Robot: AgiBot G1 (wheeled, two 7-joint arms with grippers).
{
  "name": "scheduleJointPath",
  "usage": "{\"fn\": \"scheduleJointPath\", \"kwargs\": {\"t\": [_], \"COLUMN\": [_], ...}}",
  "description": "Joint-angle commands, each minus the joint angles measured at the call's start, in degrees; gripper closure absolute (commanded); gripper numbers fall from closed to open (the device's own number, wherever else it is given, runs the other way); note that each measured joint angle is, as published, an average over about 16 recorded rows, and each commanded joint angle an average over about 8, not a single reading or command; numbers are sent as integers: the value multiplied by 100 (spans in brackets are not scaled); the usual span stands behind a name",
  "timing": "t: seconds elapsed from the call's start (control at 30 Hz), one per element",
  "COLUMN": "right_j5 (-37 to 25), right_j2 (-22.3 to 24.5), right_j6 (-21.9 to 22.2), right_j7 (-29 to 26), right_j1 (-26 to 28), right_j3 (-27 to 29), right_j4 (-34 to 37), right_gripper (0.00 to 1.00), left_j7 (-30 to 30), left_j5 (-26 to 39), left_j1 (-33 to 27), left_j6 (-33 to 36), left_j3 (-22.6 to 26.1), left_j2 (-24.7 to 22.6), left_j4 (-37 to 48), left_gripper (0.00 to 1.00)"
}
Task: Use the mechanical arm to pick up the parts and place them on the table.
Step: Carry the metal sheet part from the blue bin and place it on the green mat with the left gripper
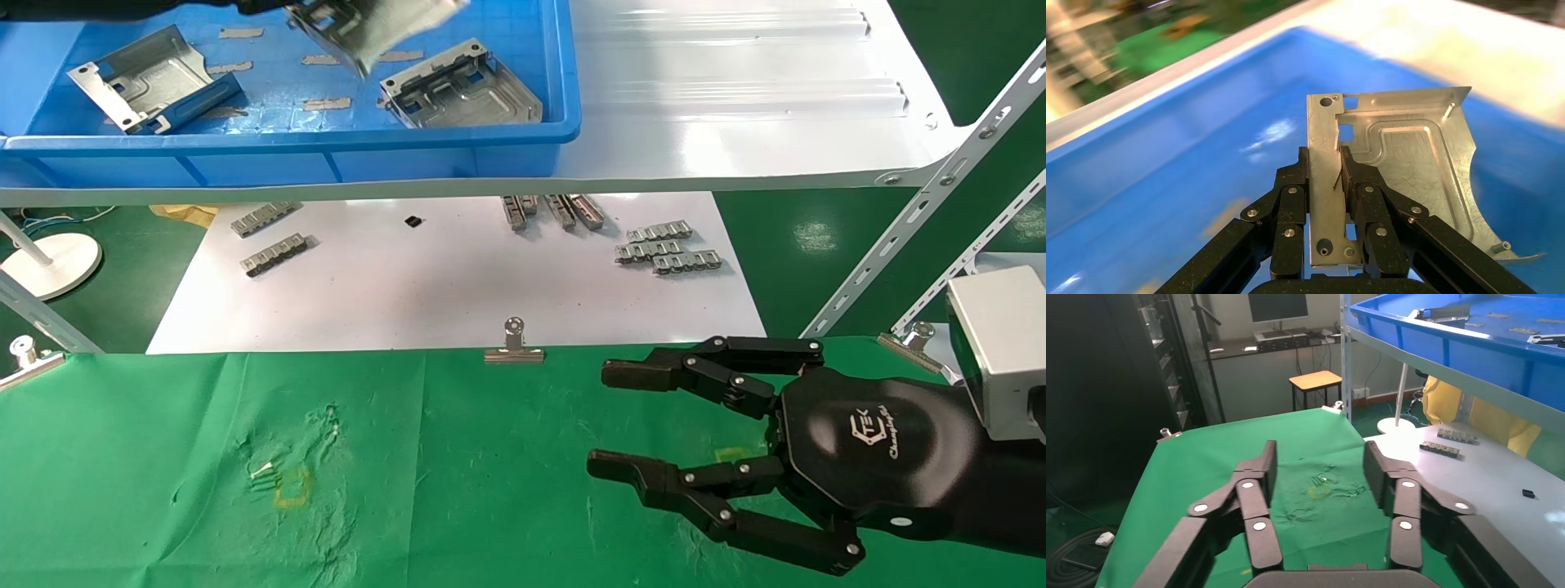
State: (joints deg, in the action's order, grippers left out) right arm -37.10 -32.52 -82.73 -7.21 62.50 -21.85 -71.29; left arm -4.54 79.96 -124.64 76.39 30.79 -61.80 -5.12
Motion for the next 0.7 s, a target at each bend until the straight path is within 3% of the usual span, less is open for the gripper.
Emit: {"fn": "scheduleJointPath", "kwargs": {"t": [0.03, 0.23, 0.47, 0.7], "right_j5": [0, 0, 0, 0], "right_j2": [0, 0, 0, 0], "right_j6": [0, 0, 0, 0], "right_j7": [0, 0, 0, 0], "right_j1": [0, 0, 0, 0], "right_j3": [0, 0, 0, 0], "right_j4": [0, 0, 0, 0], "right_gripper": [0, 0, 0, 0], "left_j7": [222, 630, 948, 1172], "left_j5": [-122, -246, -382, -808], "left_j1": [10, 41, 249, 772], "left_j6": [600, 1438, 1546, 1566], "left_j3": [-69, -74, 146, 627], "left_j2": [101, 304, 659, 1270], "left_j4": [-119, -248, -776, -1818], "left_gripper": [100, 100, 100, 100]}}
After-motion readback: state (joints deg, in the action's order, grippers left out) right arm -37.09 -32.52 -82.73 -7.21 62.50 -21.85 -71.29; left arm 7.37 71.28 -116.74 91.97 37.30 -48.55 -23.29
